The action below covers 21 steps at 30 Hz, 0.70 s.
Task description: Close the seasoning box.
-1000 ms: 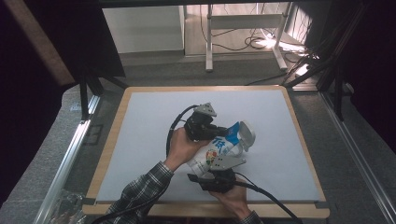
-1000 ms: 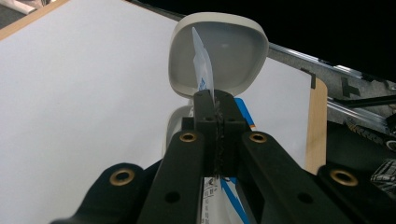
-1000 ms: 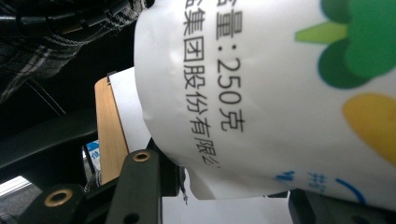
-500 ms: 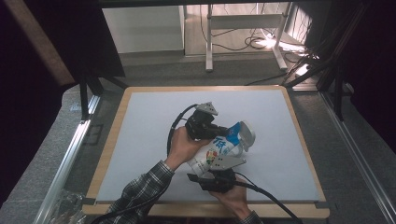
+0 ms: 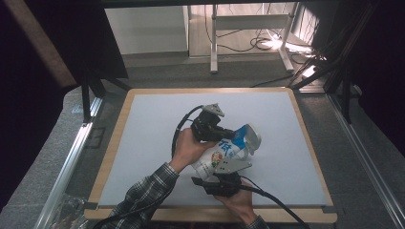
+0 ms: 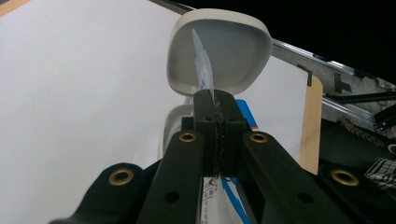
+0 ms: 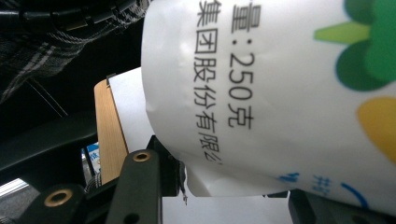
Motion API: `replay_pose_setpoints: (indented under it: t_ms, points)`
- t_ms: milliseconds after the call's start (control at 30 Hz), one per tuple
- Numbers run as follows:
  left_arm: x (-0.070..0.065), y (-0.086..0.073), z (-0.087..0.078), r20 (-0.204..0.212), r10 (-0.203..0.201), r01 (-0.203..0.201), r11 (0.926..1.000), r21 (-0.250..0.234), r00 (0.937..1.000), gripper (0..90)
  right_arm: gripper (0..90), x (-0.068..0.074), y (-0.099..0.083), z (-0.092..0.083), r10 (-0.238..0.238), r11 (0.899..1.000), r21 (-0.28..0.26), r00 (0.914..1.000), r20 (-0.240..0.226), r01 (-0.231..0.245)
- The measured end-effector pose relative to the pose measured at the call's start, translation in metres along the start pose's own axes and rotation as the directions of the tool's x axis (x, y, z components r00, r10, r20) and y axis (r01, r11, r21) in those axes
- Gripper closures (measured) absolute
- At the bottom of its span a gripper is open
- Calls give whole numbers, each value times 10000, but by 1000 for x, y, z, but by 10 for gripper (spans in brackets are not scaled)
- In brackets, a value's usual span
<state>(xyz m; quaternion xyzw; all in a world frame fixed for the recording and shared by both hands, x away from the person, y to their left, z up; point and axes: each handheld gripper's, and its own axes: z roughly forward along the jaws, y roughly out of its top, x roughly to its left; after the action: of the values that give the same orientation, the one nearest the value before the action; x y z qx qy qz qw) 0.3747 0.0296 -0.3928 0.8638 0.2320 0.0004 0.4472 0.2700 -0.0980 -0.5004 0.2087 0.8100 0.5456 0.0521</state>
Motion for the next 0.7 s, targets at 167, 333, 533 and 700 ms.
replay_pose_setpoints:
  t_ms: [167, 333, 533, 700]
  points:
    - [1, 1, 1, 24, -29, 29, 10000, 78, 10000, 891, 591, 0, 1, 0, 37, 10000, -35, 10000, 19, -37]
    - [2, 2, 2, 47, -71, 70, 9999, 139, 10000, 889, 591, 0, 1, 0, 84, 9999, -83, 10000, 18, -84]
    - [2, 4, 2, 53, -104, 103, 9997, 205, 9999, 888, 591, 0, 1, 0, 94, 9999, -119, 10000, 17, -94]
    - [3, 5, 3, 57, -119, 118, 9996, 239, 9999, 887, 591, 0, 2, 0, 103, 9998, -159, 9999, -2, -104]
